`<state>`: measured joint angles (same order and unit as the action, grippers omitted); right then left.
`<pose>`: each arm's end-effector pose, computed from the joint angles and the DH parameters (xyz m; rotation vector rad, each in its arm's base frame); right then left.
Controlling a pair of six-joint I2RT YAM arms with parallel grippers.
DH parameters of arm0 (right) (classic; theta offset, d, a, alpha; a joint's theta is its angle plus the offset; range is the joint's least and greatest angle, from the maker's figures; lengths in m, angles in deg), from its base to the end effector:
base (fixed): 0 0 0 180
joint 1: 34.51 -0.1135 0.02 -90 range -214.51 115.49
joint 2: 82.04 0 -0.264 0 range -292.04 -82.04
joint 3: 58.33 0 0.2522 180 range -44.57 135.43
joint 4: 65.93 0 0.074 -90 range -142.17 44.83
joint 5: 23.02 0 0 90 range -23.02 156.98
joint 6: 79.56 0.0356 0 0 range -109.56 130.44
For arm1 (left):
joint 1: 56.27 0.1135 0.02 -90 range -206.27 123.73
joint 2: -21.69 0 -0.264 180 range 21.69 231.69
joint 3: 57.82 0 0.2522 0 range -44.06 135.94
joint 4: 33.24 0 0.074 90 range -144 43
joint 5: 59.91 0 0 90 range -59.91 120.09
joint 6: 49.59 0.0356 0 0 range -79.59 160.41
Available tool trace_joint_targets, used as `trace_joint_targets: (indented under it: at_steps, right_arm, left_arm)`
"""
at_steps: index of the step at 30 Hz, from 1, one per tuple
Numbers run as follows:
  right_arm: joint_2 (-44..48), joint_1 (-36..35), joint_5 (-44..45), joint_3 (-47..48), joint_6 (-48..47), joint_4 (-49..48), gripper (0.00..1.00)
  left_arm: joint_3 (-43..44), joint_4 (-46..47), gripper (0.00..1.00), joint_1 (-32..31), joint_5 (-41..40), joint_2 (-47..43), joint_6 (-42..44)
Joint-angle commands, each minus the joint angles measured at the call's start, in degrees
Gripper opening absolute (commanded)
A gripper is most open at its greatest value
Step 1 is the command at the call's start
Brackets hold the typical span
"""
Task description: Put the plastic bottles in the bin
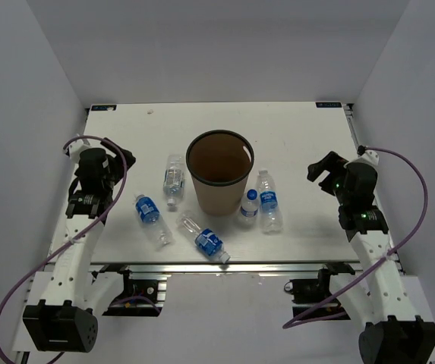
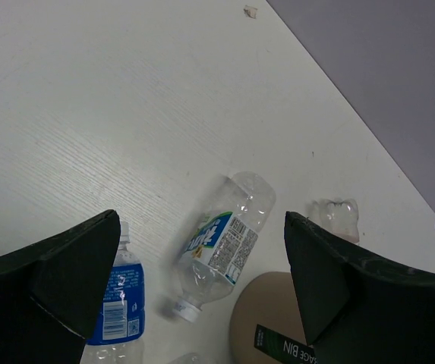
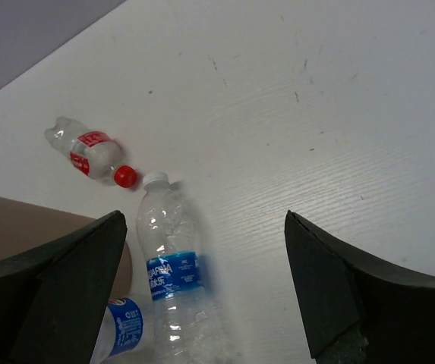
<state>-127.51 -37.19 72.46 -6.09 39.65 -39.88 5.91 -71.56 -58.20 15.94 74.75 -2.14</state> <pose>0.1886 0.0054 0.2953 0.5027 1.8488 0.2852 0.2055 0.0018 0.3208 -0.8516 1.8598 -0.2328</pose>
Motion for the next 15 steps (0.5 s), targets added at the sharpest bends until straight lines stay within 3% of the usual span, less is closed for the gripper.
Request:
trace_joint_targets:
  at_steps: [1, 8, 15]
  right_arm:
    - [3.2, 0.1, -3.8, -1.6, -2.7, -4.0, 0.89]
    - [3.2, 0.1, -14.9, -4.1, -5.8, -4.2, 0.89]
    - [-5.0, -1.9, -26.2, -5.2, -7.5, -3.7, 0.89]
  left_arm:
    - [-1.2, -0.1, 0.98, 0.1, 0.1, -0.3, -0.5]
    - [-3.9, 2.5, 0.98, 0.1, 0.9, -0.1, -1.0]
    - [-5.1, 3.7, 0.98, 0.1, 2.0, -0.1, -0.9]
